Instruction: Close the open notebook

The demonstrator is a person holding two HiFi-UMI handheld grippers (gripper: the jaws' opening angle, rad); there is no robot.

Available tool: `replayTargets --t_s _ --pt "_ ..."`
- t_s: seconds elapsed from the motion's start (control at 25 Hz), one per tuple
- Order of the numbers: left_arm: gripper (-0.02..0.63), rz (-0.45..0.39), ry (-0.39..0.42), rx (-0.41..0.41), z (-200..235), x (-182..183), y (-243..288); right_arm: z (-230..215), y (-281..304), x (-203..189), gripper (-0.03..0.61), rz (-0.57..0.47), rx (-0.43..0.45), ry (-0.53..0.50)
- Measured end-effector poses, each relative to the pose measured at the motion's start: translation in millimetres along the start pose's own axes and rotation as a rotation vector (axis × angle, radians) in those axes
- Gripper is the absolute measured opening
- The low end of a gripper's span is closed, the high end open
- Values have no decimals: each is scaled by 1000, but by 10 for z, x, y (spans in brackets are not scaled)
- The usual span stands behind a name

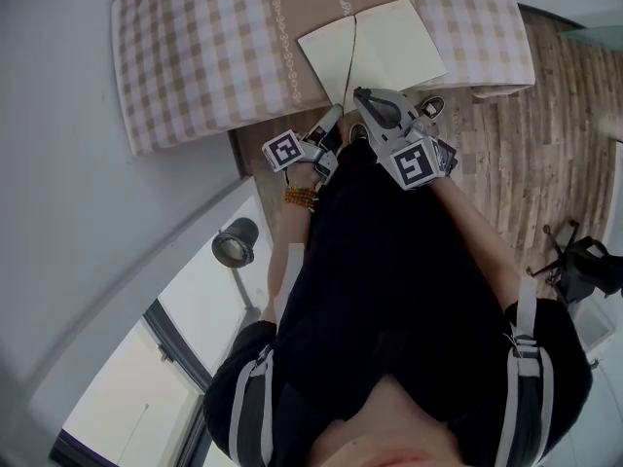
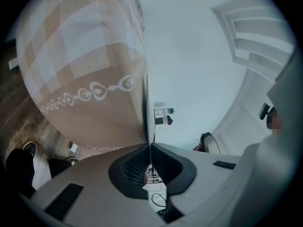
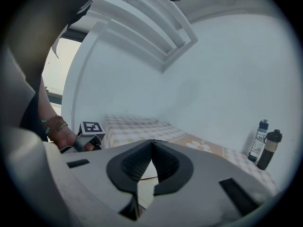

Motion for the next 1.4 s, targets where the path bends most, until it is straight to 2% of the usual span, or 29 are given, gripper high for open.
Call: replayTargets --t_s 0.56,0.8,1.16,1.4 --pt "14 -20 27 -39 -203 32 -6 -22 -28 -30 6 -5 -15 4" --pt "14 -48 86 -26 -312 92 -29 -46 -79 -56 6 15 -2 7" --pt "14 -84 98 -44 -418 219 -34 -109 -100 -30 6 -19 -27 37" --pt "14 -73 111 -60 -506 225 -5 -138 -153 -57 6 -14 -44 46"
Point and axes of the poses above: the fingertips, and each gripper's own axes: y forward along the fingers, z to its left, x out of its top, the point moved 5 cm from there along -y, backward along the fingers, and after that the axes turned 9 degrees about -z, right-handed, at the moved point
